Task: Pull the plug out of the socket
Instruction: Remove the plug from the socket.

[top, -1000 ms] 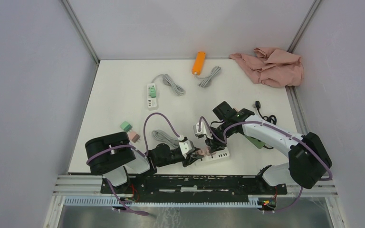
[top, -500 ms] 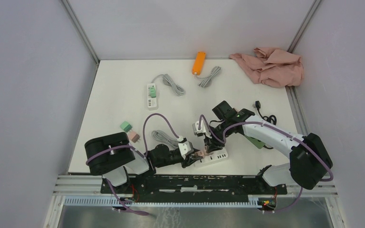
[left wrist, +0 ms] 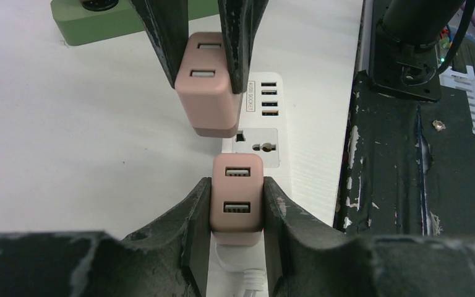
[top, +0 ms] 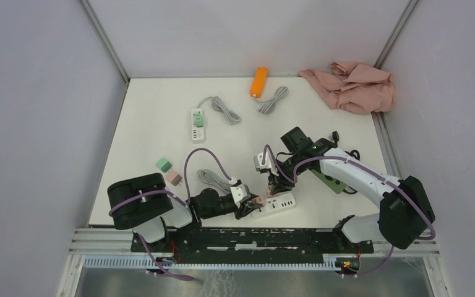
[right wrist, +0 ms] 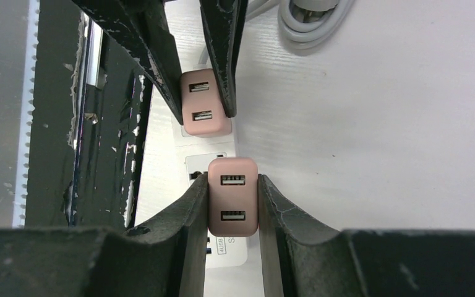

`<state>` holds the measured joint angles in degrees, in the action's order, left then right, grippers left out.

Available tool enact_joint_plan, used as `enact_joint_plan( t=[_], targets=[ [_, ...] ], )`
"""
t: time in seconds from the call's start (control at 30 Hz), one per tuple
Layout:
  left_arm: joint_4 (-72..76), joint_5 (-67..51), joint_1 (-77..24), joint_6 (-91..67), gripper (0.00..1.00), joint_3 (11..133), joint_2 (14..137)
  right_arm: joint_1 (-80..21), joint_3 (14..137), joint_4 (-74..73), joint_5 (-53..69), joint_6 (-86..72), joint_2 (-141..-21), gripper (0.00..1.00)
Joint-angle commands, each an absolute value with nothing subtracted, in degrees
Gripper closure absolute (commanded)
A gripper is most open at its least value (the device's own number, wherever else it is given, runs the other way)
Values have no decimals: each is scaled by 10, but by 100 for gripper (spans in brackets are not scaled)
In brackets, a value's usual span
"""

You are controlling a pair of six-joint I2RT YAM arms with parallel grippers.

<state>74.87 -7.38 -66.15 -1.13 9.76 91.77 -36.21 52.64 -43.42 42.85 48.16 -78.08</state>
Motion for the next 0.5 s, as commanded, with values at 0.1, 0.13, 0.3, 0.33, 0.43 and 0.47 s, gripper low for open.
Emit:
enact_joint_plan(
  t=[0.1,0.13,0.3,0.33,0.43,0.47],
  targets=[
    [686,-10,-664,-102,28,103,859,-308,571,-391,488,382,-754,100],
    [663,-3,-664,-110,23,108,838,-302,572,-385,495,368,-754,99],
    [477,16,-663,-115,13,174,750,-277,583,-365,531,298,-767,99],
    [443,24,-664,-119,12,182,733,-272,584,-359,540,279,-769,99],
    [358,55,-660,-157,8,200,684,-255,588,-339,581,224,-778,98],
    [332,63,-659,-175,8,205,668,-251,588,-328,590,199,-779,98]
  ],
)
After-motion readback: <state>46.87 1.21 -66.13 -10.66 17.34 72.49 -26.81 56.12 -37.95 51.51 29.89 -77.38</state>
